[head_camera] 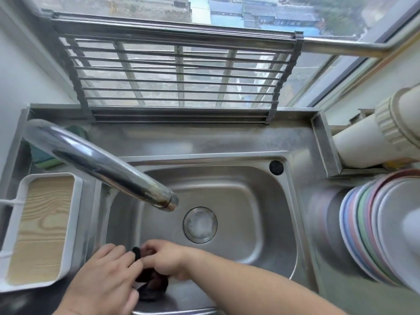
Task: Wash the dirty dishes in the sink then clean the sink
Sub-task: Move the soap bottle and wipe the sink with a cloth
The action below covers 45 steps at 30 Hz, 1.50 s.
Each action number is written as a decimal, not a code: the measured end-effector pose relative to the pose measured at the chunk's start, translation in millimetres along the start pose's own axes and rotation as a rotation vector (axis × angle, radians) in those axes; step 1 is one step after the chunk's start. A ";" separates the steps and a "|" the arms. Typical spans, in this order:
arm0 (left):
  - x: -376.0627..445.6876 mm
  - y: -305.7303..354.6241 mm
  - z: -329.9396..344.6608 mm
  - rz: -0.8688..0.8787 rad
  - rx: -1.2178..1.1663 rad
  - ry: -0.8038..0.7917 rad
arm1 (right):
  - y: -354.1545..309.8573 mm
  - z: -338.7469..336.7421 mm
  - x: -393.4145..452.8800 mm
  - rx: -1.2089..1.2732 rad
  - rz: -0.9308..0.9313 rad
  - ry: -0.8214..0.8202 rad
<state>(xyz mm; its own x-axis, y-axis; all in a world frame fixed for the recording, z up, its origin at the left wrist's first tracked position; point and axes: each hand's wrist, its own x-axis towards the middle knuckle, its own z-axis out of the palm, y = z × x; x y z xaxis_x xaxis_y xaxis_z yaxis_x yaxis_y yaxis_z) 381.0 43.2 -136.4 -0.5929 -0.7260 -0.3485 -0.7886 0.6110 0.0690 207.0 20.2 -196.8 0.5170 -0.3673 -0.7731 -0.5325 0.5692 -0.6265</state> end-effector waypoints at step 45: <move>-3.5 7.4 -11.7 -0.060 -0.029 -0.010 | 6.3 5.6 4.6 -0.469 -0.020 -0.002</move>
<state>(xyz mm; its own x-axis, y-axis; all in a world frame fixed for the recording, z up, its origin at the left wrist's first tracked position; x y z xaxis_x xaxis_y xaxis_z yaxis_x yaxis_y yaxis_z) 375.4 46.6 -123.7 -0.5429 -0.7578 -0.3618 -0.8272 0.5570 0.0746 209.7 26.3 -203.7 0.5316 -0.3728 -0.7605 -0.7673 0.1681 -0.6188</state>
